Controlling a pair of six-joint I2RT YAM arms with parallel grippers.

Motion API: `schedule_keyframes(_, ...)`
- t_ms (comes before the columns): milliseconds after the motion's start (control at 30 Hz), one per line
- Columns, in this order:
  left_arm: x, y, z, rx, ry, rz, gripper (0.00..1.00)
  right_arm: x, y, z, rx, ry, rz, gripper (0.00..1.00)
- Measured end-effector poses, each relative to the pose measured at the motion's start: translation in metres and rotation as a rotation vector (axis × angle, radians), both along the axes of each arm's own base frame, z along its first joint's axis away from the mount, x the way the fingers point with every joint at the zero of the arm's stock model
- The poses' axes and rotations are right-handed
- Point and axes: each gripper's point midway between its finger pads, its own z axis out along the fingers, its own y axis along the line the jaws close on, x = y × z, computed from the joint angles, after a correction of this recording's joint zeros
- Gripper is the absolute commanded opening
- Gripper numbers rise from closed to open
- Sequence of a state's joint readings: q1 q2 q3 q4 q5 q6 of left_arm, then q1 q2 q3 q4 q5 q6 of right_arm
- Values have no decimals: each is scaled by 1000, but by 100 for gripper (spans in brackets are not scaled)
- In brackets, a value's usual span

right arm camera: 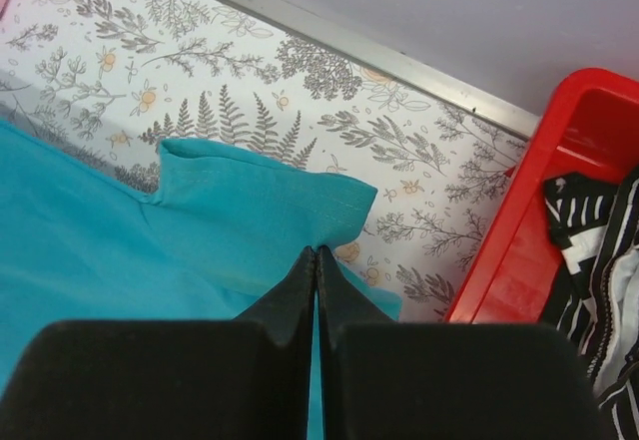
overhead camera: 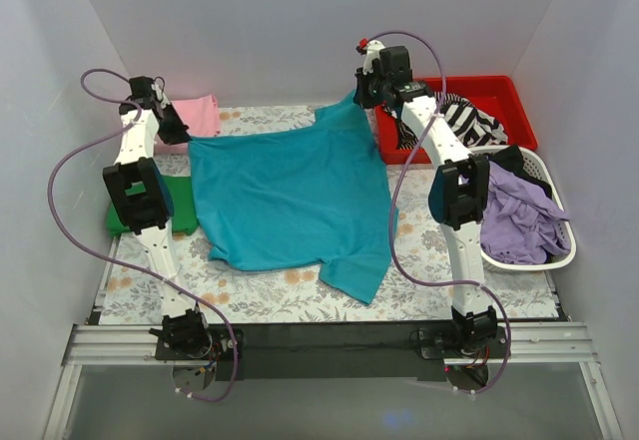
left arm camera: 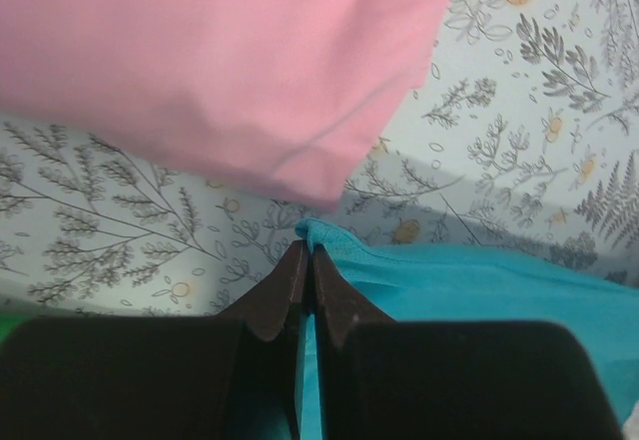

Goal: Fold and stack the t-shirts
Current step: Fold the tshirt

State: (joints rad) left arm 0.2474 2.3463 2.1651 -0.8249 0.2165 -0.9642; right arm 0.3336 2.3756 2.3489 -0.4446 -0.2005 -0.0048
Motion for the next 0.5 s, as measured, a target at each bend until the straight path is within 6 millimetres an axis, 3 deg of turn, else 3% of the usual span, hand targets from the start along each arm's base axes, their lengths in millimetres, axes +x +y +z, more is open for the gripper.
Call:
schedule_keyframes(133,-8,-14,-6,-58,8,-37,0,-8,3,-12,7,36,28,1)
schedule_keyframes(333,-52,-39,-24,-140,92,-70,0,-39,7,-54,-12,157,72,1)
schedule_keyframes(500,-77,-51,-10,-167,98,-73,0,-75,17,-69,-31,230,115,1)
